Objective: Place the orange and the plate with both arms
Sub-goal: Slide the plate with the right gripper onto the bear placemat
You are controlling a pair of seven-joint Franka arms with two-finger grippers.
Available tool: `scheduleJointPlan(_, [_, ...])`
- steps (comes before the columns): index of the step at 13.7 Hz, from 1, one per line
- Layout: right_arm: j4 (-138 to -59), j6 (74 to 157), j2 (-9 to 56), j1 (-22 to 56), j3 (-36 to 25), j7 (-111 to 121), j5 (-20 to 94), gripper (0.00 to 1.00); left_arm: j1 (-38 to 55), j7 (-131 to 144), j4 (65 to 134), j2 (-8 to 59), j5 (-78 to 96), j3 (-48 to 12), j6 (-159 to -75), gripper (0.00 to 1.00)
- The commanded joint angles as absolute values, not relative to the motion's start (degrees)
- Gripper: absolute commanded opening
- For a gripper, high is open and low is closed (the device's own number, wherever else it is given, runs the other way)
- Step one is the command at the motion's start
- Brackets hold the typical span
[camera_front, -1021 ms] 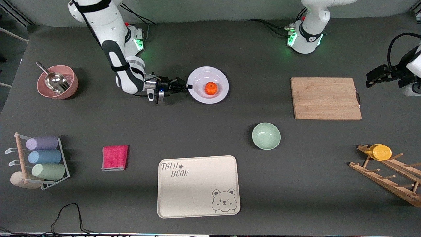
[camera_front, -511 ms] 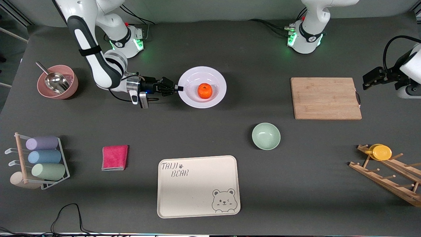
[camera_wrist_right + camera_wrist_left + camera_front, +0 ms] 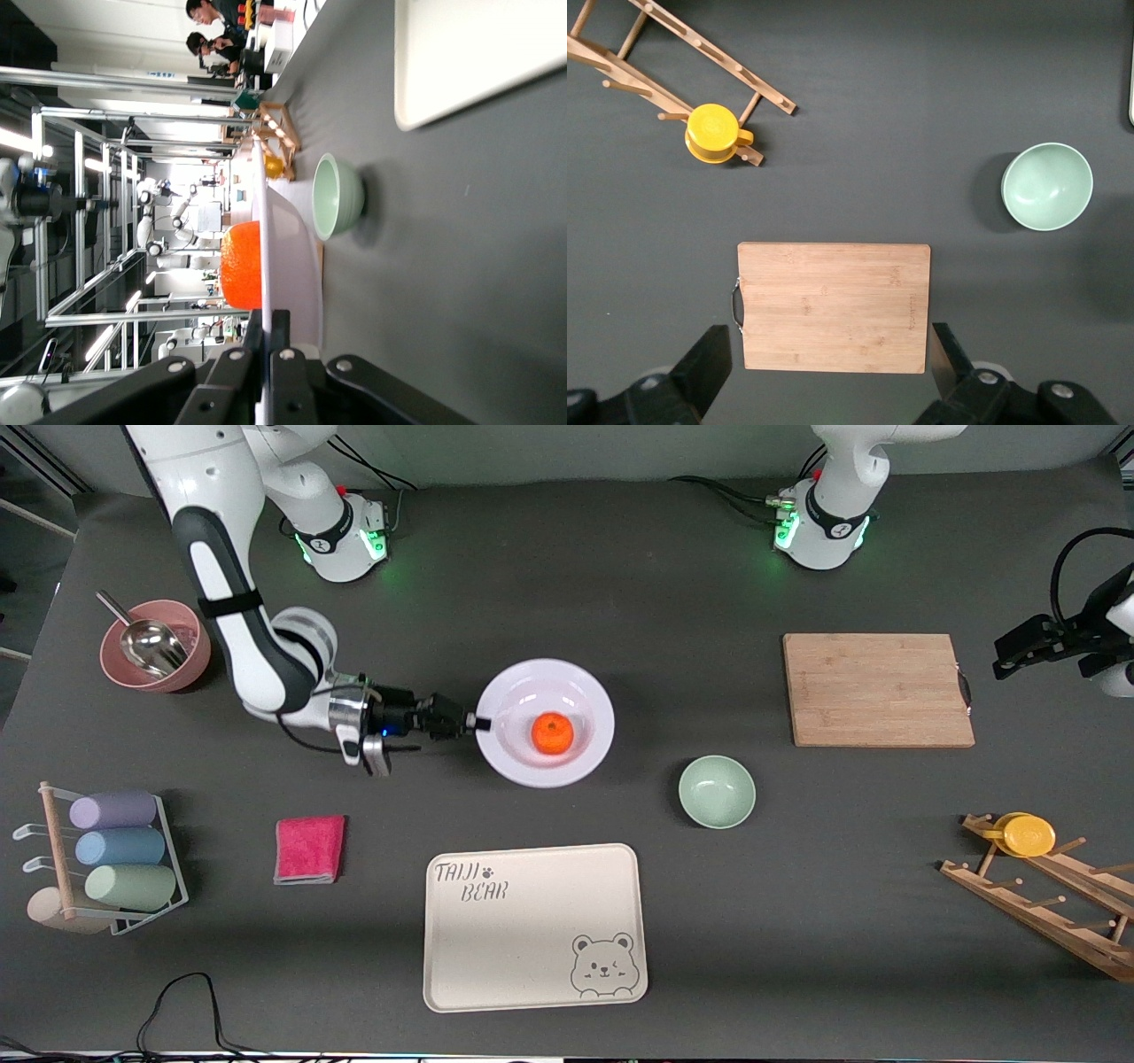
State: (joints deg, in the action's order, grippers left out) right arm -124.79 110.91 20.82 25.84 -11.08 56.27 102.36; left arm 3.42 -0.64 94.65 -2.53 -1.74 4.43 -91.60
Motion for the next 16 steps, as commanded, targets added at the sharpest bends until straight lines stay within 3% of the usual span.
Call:
scheduleJointPlan(1, [-107.3, 105.5, 32.6, 23.4, -12.3, 48.4, 99.9, 0.00, 2.8, -0.8, 96.6, -3.9, -1.0, 4.4, -92.6, 1.00])
scheduleJointPlan(6, [-81.0, 105.2, 47.4, 20.4, -12.4, 36.7, 100.1, 0.00, 2.6, -1.1, 97.1, -4.1, -0.9, 4.3, -91.5, 1.00])
scheduleJointPlan(10, [-64.8, 105.7, 56.8, 20.4, -15.5, 28.0, 100.5, 0.00, 2.6, -1.2, 97.6, -4.0, 0.4, 4.4, -92.3, 1.00])
scheduleJointPlan(16, [-64.3, 107.7, 62.1, 19.7, -15.6, 34.4, 100.7, 0.00, 2.5, -1.2, 97.6, -3.6, 0.9, 4.4, -92.7, 1.00])
